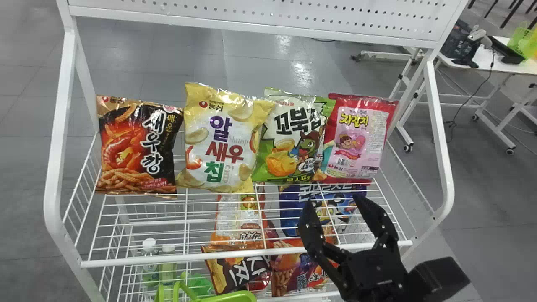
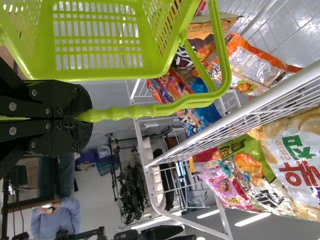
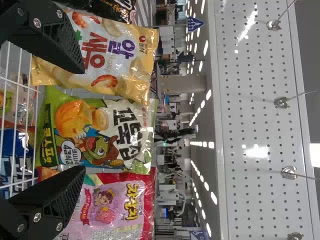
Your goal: Hold basket handle with left hand then pick Jagalchi snack with right hand and place into basket
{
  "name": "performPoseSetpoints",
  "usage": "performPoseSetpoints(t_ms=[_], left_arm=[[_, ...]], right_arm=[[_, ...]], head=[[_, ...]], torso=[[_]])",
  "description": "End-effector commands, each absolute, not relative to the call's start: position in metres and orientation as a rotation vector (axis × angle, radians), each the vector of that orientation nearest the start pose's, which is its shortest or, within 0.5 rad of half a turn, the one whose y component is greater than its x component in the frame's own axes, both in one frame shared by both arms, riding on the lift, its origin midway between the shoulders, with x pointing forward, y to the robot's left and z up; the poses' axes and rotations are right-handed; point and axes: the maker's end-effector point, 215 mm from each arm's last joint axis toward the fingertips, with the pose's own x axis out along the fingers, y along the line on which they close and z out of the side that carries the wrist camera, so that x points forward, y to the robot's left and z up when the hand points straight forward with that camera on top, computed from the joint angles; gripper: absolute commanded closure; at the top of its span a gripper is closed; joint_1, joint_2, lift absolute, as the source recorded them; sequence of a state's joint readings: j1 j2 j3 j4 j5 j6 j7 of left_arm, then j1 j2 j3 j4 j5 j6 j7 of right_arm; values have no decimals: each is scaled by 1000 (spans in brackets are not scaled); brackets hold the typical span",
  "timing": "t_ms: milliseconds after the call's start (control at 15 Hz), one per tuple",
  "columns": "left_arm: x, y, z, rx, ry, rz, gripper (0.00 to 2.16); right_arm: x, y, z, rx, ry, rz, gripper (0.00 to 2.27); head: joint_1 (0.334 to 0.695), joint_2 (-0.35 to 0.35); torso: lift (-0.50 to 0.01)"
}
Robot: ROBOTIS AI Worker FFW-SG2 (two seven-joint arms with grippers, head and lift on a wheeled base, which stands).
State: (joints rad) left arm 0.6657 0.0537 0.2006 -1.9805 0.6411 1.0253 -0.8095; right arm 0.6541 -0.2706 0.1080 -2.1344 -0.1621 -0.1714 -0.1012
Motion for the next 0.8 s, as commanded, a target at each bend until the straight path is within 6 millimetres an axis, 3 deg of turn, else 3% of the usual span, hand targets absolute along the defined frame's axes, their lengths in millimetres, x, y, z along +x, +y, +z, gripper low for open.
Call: performPoseSetpoints(t_ms=[0,333,467,733], left_arm=[[207,85,-494,-1013,910,-742,1814],[205,84,-494,-1013,930,-752,1814],[204,83,-495,-1014,930,-753,1814],[199,84,-494,-1020,949,-758,1814]], right_arm=[[416,-215,-309,9,-50,104,134],[467,-248,-322,-32,8,46,137],[483,-273,-325,-21,25,5,137],[499,-301,-340,-28,74,-24,137]], head=[[695,-227],[695,-261],[695,-277],[695,-319]], torso=[[-10],[-10],[-10],[-10]])
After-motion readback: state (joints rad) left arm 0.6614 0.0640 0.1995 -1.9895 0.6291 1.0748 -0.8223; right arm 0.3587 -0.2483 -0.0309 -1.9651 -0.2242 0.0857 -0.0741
